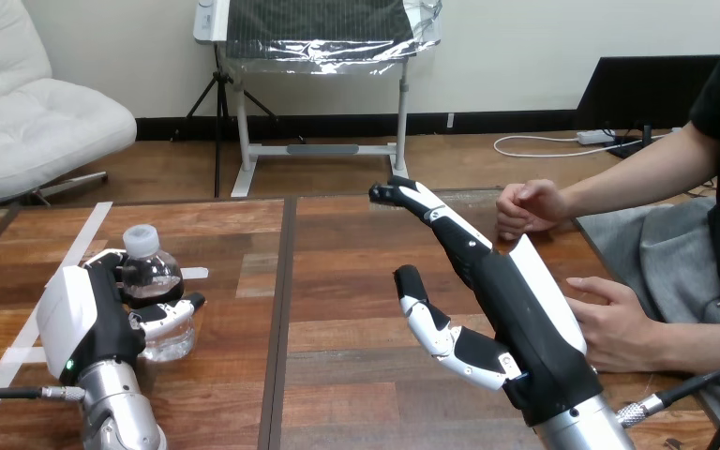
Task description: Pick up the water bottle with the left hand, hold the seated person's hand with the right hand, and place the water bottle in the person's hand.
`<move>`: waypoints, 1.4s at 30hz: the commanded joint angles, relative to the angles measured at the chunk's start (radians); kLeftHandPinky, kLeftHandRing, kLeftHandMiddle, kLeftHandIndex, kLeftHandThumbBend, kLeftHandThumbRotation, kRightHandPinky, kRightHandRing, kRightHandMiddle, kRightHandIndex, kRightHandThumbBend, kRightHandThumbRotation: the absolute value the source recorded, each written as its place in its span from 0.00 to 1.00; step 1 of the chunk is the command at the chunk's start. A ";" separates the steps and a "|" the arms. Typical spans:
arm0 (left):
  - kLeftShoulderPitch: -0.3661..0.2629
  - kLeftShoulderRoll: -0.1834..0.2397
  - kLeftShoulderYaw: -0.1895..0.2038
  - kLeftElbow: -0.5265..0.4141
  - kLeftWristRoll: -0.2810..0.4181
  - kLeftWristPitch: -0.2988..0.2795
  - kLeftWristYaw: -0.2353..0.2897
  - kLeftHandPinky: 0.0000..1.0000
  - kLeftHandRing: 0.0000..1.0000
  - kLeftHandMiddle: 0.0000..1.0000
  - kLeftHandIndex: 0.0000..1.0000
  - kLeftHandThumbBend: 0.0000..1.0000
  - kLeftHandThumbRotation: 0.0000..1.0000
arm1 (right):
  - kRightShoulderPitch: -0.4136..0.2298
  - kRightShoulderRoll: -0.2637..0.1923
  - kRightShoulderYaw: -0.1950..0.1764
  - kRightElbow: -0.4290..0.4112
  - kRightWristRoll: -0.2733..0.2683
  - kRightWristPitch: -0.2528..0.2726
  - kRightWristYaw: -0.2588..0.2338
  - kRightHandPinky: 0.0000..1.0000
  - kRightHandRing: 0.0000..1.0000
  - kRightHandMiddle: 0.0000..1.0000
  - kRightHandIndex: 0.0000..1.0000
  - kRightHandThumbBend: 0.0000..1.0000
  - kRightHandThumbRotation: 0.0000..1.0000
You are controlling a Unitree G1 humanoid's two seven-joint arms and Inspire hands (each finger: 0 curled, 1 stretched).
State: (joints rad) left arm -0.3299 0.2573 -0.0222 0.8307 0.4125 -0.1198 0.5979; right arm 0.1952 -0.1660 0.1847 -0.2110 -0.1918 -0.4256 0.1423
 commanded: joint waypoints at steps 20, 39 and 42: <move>-0.095 0.015 -0.037 0.020 0.038 -0.042 0.042 0.42 0.46 0.50 0.51 0.66 0.00 | -0.037 0.002 -0.014 -0.043 0.014 -0.004 0.004 0.95 0.92 0.93 0.84 0.02 0.00; -0.092 0.015 -0.042 0.040 0.029 -0.085 0.068 0.44 0.46 0.50 0.51 0.66 0.00 | -0.037 0.003 -0.016 -0.037 0.017 -0.007 0.003 0.92 0.90 0.92 0.83 0.02 0.00; -0.090 0.015 -0.043 0.041 0.027 -0.095 0.071 0.43 0.46 0.50 0.51 0.66 0.00 | -0.036 0.003 -0.016 -0.039 0.018 -0.004 0.004 0.92 0.90 0.91 0.83 0.02 0.00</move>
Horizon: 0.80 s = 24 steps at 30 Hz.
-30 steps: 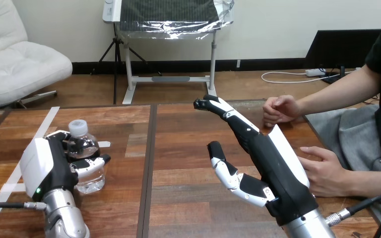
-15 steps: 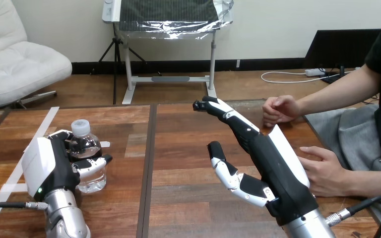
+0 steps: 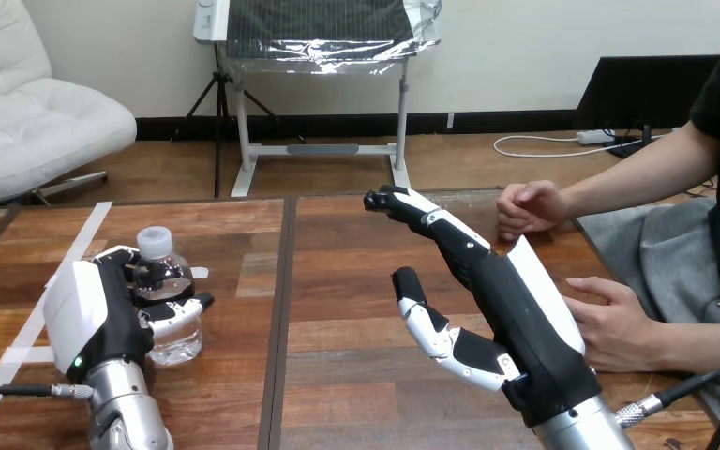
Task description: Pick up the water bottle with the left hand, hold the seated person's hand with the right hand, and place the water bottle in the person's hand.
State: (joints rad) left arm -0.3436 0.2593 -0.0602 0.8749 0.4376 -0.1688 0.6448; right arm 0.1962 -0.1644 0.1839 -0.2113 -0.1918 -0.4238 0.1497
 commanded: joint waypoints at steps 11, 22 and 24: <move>-0.057 0.006 0.012 -0.024 -0.039 -0.118 0.008 0.43 0.46 0.49 0.51 0.66 0.00 | -0.035 -0.001 -0.018 -0.042 0.015 -0.003 -0.004 0.92 0.90 0.91 0.83 0.03 0.00; -0.018 -0.029 0.055 -0.120 -0.164 -0.218 -0.063 0.39 0.43 0.48 0.50 0.67 0.00 | -0.041 0.002 -0.018 -0.038 0.013 -0.004 -0.007 0.93 0.91 0.92 0.84 0.03 0.00; -0.014 -0.032 0.061 -0.128 -0.178 -0.230 -0.076 0.39 0.43 0.48 0.50 0.67 0.00 | -0.043 0.003 -0.018 -0.035 0.011 -0.004 -0.008 0.93 0.92 0.92 0.84 0.03 0.00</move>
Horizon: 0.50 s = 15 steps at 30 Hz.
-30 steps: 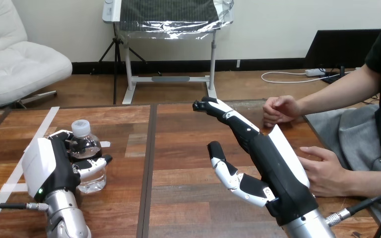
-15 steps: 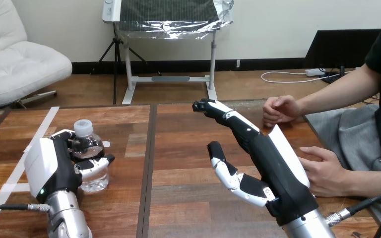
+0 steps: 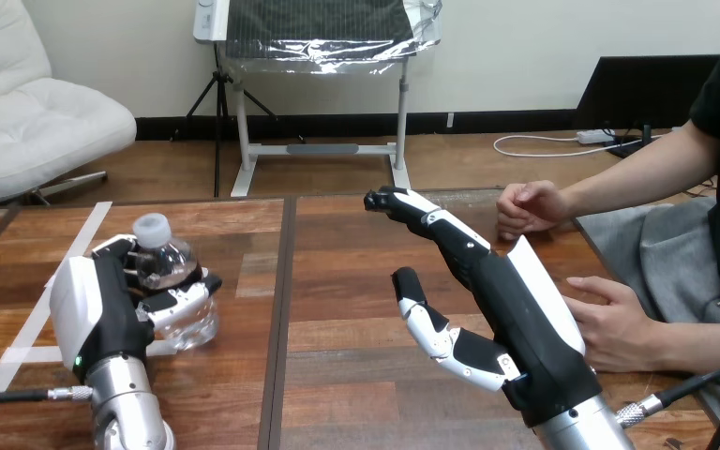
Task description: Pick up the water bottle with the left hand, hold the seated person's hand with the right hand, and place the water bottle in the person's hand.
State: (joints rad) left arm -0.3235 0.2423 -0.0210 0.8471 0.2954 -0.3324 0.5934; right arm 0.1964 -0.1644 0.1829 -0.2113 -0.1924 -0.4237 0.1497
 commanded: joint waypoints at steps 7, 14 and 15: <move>0.001 -0.042 0.049 -0.191 -0.116 -0.114 -0.105 0.38 0.43 0.48 0.50 0.66 0.00 | -0.045 0.004 -0.017 -0.033 0.010 -0.008 -0.009 0.92 0.91 0.92 0.85 0.03 0.00; 0.027 -0.065 0.063 -0.281 -0.157 -0.108 -0.154 0.38 0.42 0.47 0.50 0.67 0.00 | -0.048 0.006 -0.017 -0.031 0.007 -0.007 -0.011 0.90 0.90 0.92 0.85 0.03 0.00; 0.033 -0.068 0.062 -0.303 -0.159 -0.109 -0.160 0.37 0.42 0.47 0.50 0.67 0.00 | -0.050 0.006 -0.016 -0.029 0.008 -0.007 -0.010 0.90 0.90 0.92 0.86 0.03 0.00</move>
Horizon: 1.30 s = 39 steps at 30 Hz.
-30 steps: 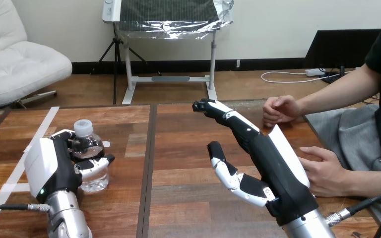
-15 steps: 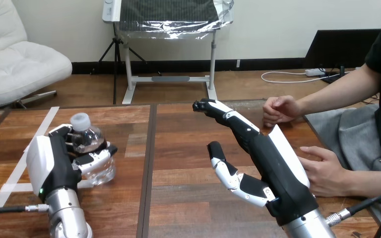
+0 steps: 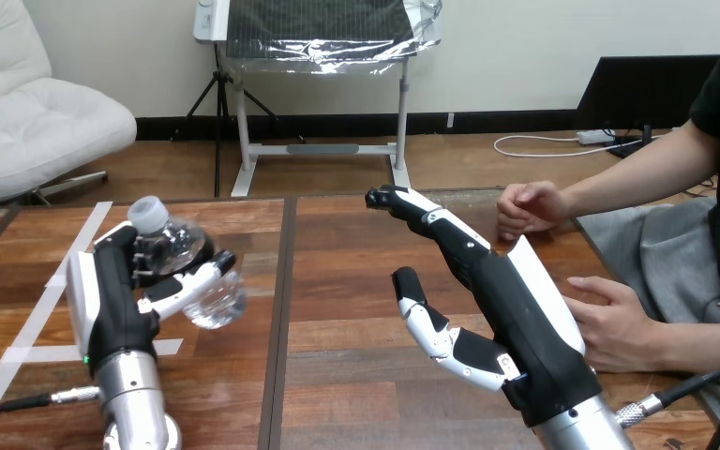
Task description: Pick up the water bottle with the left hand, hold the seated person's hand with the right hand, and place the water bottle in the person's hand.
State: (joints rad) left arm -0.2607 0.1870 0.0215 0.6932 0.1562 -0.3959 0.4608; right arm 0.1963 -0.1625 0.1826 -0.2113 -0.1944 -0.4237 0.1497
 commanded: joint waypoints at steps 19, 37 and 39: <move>0.044 -0.046 0.009 -0.418 -0.015 0.015 -0.119 0.37 0.42 0.47 0.49 0.67 0.00 | -0.061 -0.001 -0.031 -0.023 -0.014 -0.012 -0.023 0.92 0.92 0.92 0.86 0.04 0.00; 0.091 -0.078 -0.003 -0.554 -0.020 0.043 -0.185 0.37 0.42 0.47 0.49 0.66 0.00 | -0.072 -0.105 -0.116 -0.121 -0.075 0.124 0.022 0.96 0.96 0.97 0.92 0.23 0.00; 0.096 -0.082 -0.005 -0.567 -0.016 0.047 -0.190 0.37 0.42 0.47 0.49 0.66 0.00 | -0.077 -0.128 -0.131 -0.135 -0.096 0.140 0.030 0.93 0.95 0.97 0.92 0.26 0.00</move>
State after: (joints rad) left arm -0.1020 0.1177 0.0182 0.2941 0.1389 -0.3358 0.2871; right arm 0.1964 -0.2211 0.1415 -0.2379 -0.2543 -0.3342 0.1664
